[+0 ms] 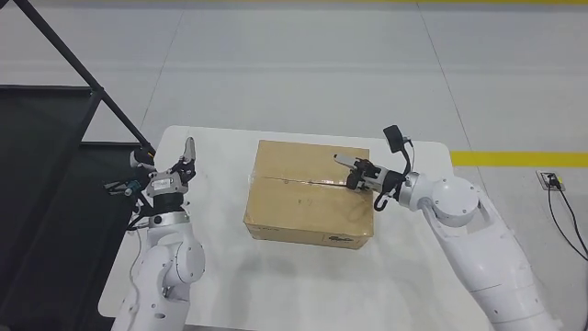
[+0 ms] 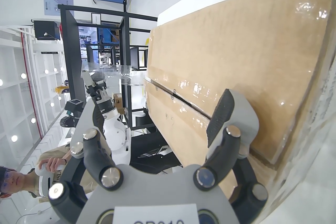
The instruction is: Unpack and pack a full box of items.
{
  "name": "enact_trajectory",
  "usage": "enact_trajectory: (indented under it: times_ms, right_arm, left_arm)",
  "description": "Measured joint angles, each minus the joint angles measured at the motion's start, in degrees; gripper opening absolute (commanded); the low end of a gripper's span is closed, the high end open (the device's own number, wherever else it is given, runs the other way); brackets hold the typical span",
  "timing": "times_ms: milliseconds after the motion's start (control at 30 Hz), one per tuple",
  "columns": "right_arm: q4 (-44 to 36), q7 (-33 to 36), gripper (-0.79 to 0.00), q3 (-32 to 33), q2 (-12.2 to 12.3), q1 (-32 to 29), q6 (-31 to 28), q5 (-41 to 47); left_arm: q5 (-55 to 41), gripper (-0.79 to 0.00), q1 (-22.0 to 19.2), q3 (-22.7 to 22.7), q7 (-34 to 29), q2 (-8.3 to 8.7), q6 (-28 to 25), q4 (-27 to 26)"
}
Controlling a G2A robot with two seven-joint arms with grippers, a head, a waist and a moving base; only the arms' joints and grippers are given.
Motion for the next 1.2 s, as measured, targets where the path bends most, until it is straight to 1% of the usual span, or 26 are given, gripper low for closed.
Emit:
enact_trajectory:
  times_ms: [200,300,500,733,1000,1200]
  right_arm:
    - [0.2,0.4,0.0,-0.3,0.0,0.4,0.2,-0.2]
    - [0.4,0.4,0.0,-0.5,-0.1,0.7,0.3,-0.1]
    - [0.9,0.5,0.0,-0.7,-0.1,1.2,0.2,0.0]
    - [1.0,0.2,0.0,-0.3,0.0,1.0,0.2,0.1]
    - [0.6,-0.3,0.0,0.9,0.2,0.2,-0.2,0.6]
    - [-0.4,-0.8,0.0,2.4,0.6,-1.1,-0.7,0.9]
  left_arm:
    - [0.0,0.0,-1.1,-0.5,-0.5,-0.16,-0.6,2.3]
    - [0.2,0.0,-1.5,-0.5,-0.5,-0.23,-1.0,2.0]
    - [2.1,0.0,-1.6,0.0,-0.2,-0.25,-3.4,0.3]
    - [4.9,0.0,-1.8,2.1,-0.6,-0.53,-4.3,-1.2]
    - [7.7,0.0,-3.0,4.7,-1.2,-0.95,-4.8,-1.9]
    - [11.5,0.0,-3.6,7.0,-2.2,-1.16,-6.0,-2.1]
